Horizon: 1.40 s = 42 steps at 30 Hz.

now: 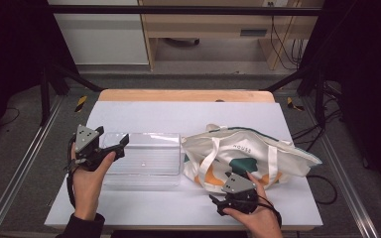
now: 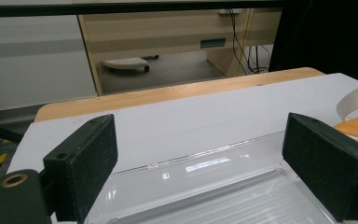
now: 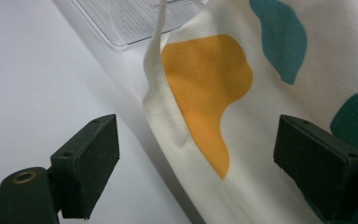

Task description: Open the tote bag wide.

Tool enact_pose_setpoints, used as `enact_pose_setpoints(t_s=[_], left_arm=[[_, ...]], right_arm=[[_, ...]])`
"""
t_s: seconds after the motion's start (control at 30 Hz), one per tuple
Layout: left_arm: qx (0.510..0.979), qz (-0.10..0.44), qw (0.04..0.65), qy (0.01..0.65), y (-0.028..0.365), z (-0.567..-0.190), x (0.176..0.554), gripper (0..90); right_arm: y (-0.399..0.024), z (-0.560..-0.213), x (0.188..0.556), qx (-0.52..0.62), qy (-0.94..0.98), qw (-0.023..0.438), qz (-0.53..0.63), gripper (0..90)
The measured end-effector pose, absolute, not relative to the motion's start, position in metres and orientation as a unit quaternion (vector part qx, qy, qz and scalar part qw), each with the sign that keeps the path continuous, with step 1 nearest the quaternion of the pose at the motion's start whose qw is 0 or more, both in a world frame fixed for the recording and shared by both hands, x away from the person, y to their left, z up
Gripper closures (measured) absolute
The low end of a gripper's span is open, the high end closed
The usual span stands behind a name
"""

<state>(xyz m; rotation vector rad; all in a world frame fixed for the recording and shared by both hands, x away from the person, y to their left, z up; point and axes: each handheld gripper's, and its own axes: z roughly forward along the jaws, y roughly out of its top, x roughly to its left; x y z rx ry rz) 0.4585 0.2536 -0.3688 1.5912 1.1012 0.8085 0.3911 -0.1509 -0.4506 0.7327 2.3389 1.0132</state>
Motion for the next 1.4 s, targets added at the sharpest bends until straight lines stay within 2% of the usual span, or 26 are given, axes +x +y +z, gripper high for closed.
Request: enact_pose_setpoints(t_s=[0.47, 0.5, 0.73, 0.97, 1.0, 1.1, 1.4], left_arm=[[0.684, 0.316, 0.515, 0.407, 0.233, -0.369, 0.455, 5.4], [0.688, 0.314, 0.516, 0.403, 0.231, -0.368, 0.454, 5.4], [0.729, 0.302, 0.513, 0.34, 0.193, -0.341, 0.453, 7.1], [0.757, 0.299, 0.507, 0.283, 0.154, -0.315, 0.468, 8.7], [0.771, 0.288, 0.501, 0.268, 0.139, -0.31, 0.474, 9.6], [0.786, 0.278, 0.49, 0.254, 0.121, -0.306, 0.484, 11.9], [0.797, 0.246, 0.505, 0.224, 0.085, -0.298, 0.502, 25.7]], right_arm=[[-0.155, -0.449, 0.389, 0.269, 0.854, 0.242, 0.375, 18.6], [-0.156, -0.447, 0.388, 0.271, 0.853, 0.239, 0.377, 23.1], [-0.164, -0.424, 0.379, 0.254, 0.857, 0.24, 0.379, 37.4], [-0.187, -0.386, 0.376, 0.229, 0.861, 0.267, 0.368, 45.2], [-0.196, -0.373, 0.378, 0.235, 0.855, 0.279, 0.368, 49.1], [-0.208, -0.358, 0.383, 0.233, 0.853, 0.294, 0.364, 53.3], [-0.241, -0.327, 0.412, 0.236, 0.842, 0.326, 0.358, 64.1]])
